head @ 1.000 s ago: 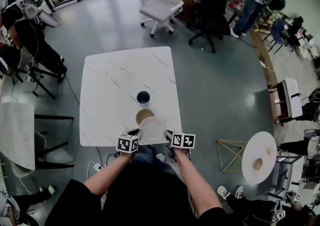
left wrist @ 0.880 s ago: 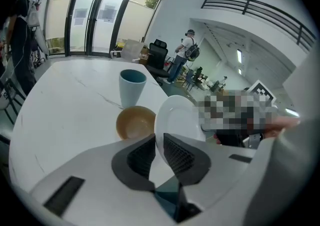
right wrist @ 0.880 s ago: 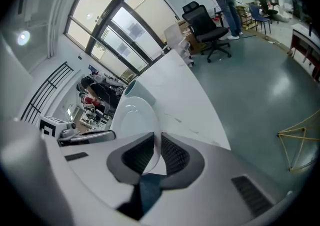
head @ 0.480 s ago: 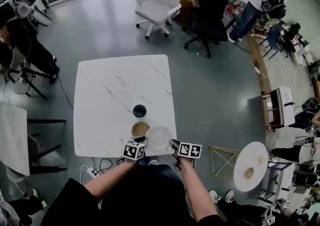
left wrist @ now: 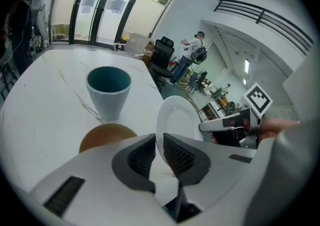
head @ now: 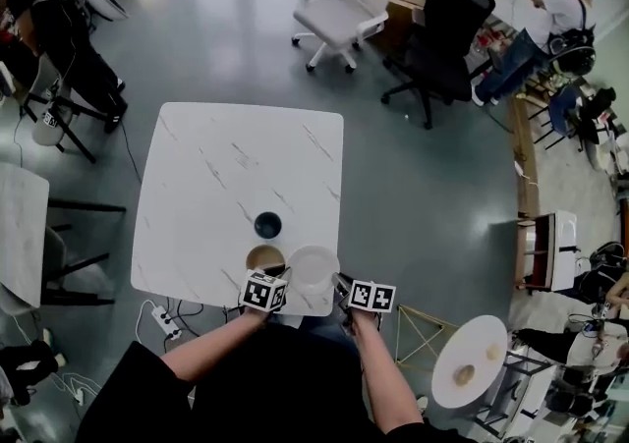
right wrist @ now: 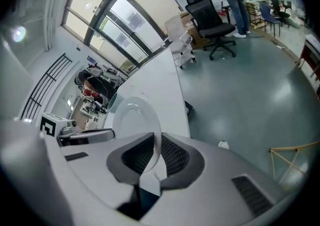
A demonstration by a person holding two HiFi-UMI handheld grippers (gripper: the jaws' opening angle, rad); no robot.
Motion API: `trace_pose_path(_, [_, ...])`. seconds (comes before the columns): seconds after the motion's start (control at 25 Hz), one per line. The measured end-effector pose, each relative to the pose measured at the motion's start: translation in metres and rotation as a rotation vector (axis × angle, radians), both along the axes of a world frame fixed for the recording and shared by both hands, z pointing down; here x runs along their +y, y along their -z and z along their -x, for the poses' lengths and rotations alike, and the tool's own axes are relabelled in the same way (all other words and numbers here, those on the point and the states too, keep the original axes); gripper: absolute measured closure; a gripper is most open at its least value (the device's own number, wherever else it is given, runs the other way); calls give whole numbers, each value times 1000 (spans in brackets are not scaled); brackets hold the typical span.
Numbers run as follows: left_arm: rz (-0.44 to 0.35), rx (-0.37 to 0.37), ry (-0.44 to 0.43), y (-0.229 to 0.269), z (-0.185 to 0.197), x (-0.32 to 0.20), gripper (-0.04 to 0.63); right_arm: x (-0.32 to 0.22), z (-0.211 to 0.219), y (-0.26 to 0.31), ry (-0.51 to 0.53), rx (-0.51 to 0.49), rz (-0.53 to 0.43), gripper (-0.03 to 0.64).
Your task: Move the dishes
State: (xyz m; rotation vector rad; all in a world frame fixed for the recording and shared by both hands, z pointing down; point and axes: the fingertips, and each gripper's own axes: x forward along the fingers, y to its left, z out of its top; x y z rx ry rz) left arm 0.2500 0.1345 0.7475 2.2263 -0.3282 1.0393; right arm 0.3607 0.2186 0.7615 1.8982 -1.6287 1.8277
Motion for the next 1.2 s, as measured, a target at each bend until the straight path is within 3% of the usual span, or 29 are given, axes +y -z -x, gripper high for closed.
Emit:
trace_pose_path(0.52, [25, -92, 376, -32, -35, 10, 534, -42, -59, -22, 418, 21, 41, 560])
trace_pose_path(0.8, [53, -129, 490, -55, -28, 9, 534, -57, -54, -47, 516, 9, 95, 558])
trace_pose_path(1.2, [61, -153, 546, -70, -17, 3, 531, -76, -46, -59, 600, 21, 114, 558])
